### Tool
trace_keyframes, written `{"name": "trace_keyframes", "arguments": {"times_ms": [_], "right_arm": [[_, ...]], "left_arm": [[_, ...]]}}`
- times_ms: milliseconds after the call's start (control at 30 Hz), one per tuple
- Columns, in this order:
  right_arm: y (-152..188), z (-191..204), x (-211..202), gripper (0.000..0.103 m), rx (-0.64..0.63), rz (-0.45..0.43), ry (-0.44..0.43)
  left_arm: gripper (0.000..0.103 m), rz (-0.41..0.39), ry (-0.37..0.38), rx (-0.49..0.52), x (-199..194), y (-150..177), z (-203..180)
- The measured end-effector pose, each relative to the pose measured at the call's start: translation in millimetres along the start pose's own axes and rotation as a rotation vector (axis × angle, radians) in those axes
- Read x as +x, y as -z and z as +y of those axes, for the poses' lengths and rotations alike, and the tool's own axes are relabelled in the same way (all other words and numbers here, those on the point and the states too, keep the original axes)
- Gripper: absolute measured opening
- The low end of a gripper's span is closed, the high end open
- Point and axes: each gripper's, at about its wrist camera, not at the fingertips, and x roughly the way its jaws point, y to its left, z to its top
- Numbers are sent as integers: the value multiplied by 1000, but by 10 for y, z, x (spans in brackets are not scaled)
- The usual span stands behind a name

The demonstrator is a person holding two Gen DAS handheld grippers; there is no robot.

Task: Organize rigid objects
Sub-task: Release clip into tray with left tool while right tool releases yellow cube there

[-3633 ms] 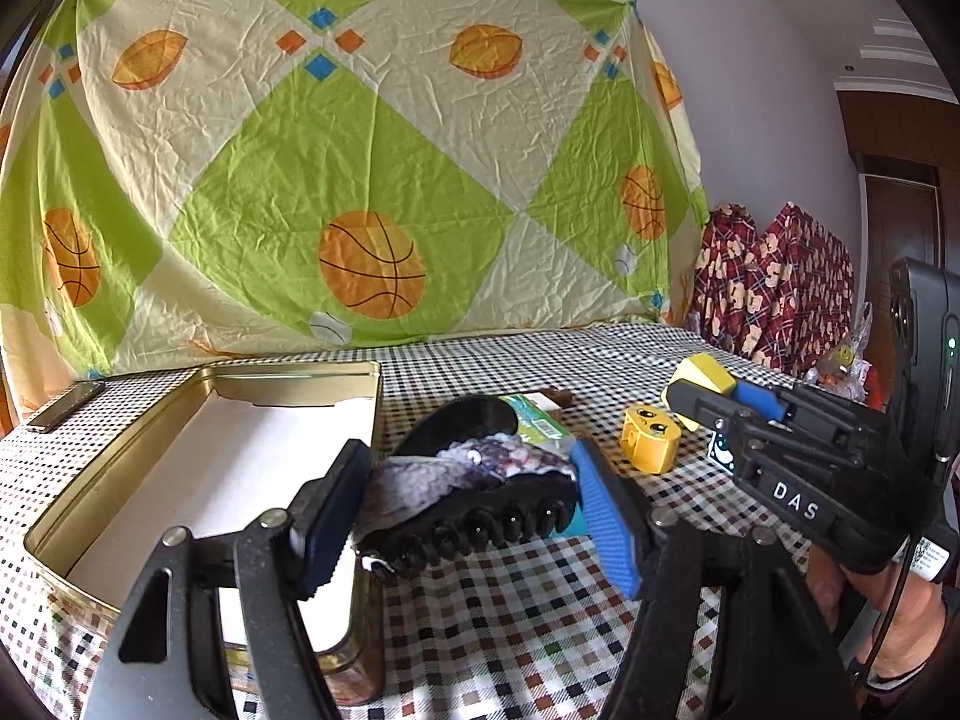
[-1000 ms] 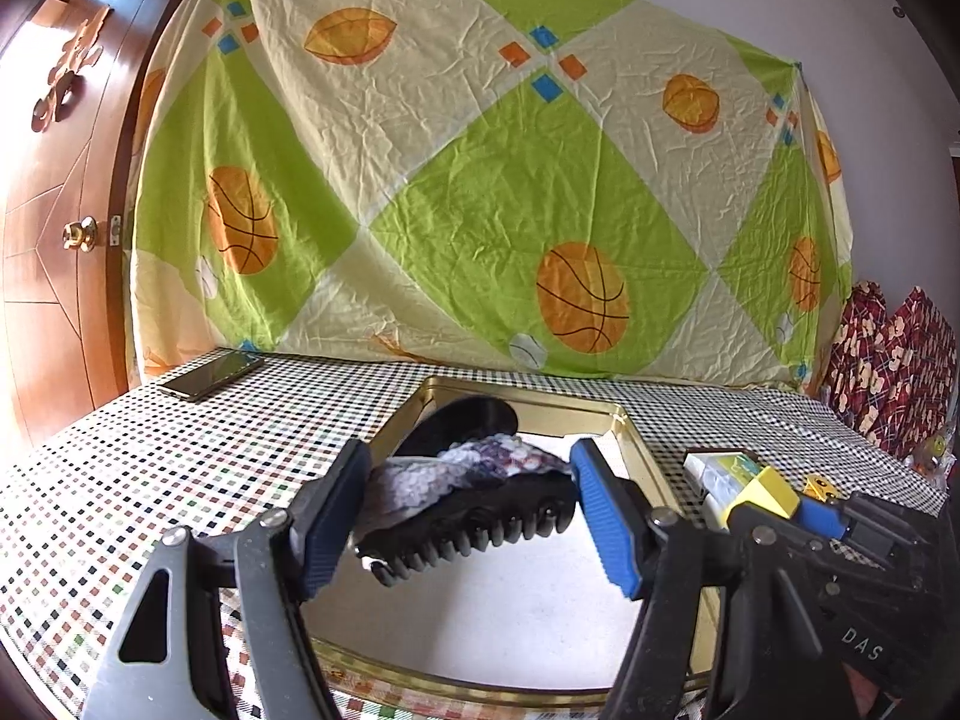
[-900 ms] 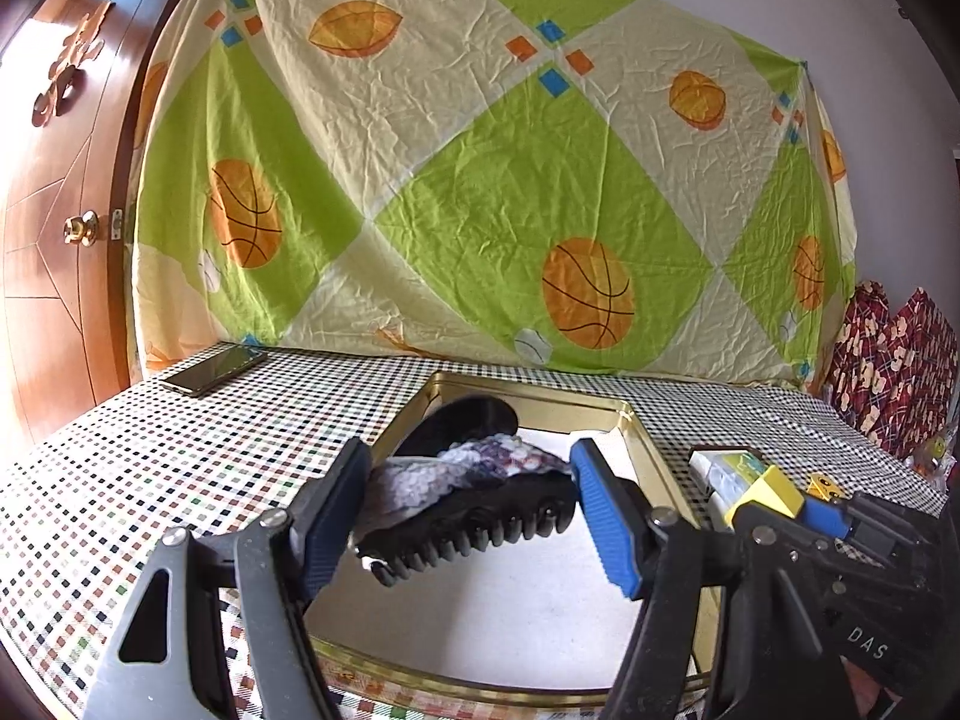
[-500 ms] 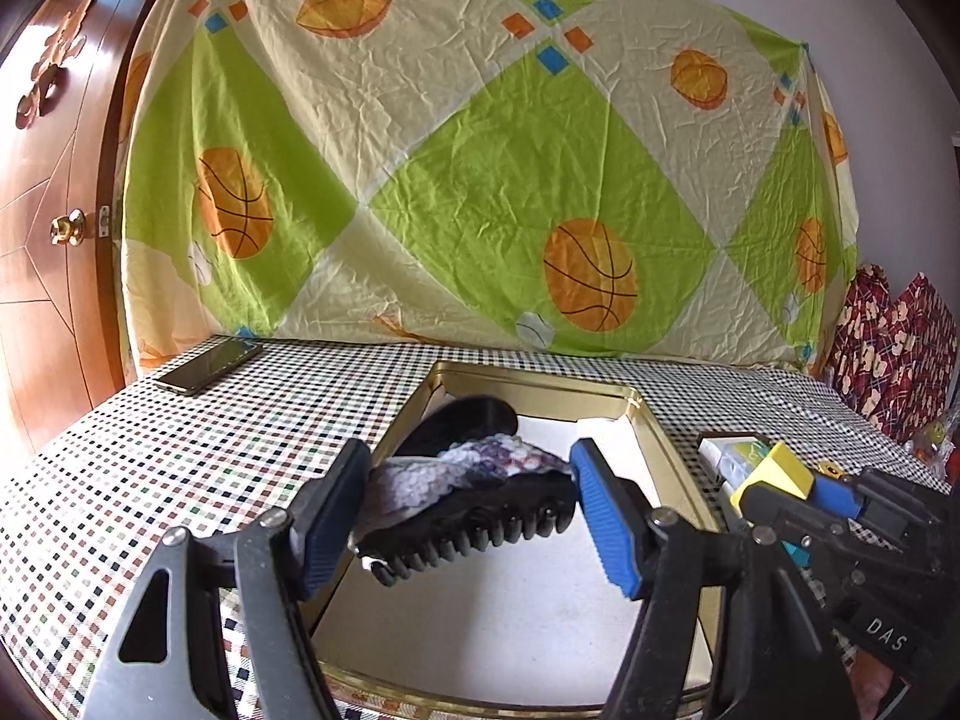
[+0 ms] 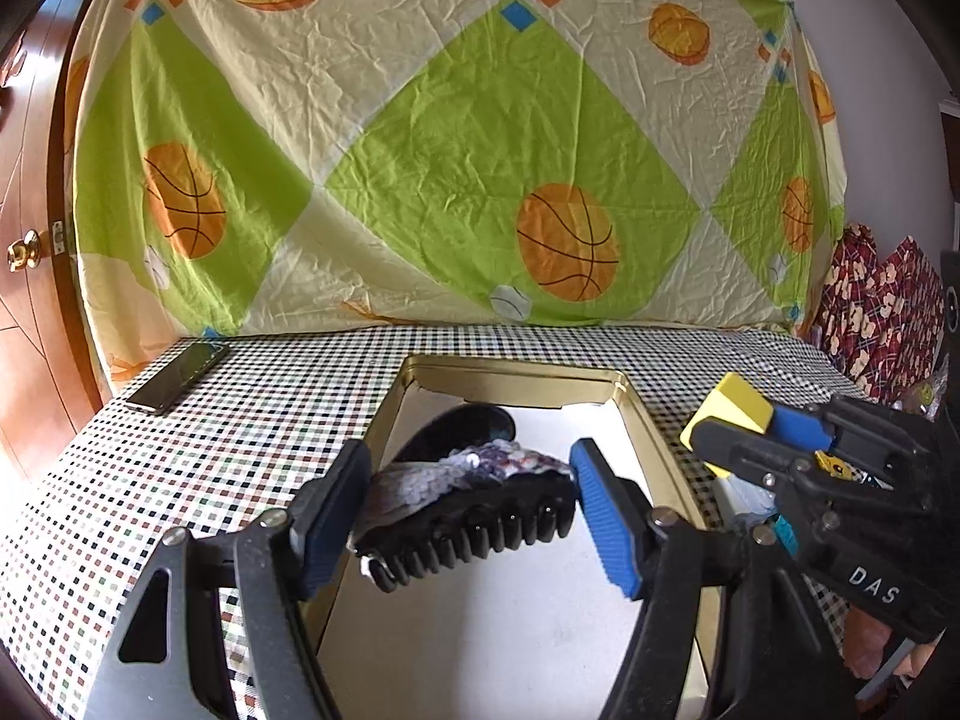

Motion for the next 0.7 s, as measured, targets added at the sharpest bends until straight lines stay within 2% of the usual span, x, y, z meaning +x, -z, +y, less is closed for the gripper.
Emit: {"name": "trace_keyframes", "arguments": {"times_ms": [367,700], "right_arm": [[-120,-279,695,27,106,216,-78],[-151,-375,1030,27,107,314,-72]], "left_arm": [[68,196,-17,63,468,-235,5],[68,344,-8,76,850,-431,54]]}}
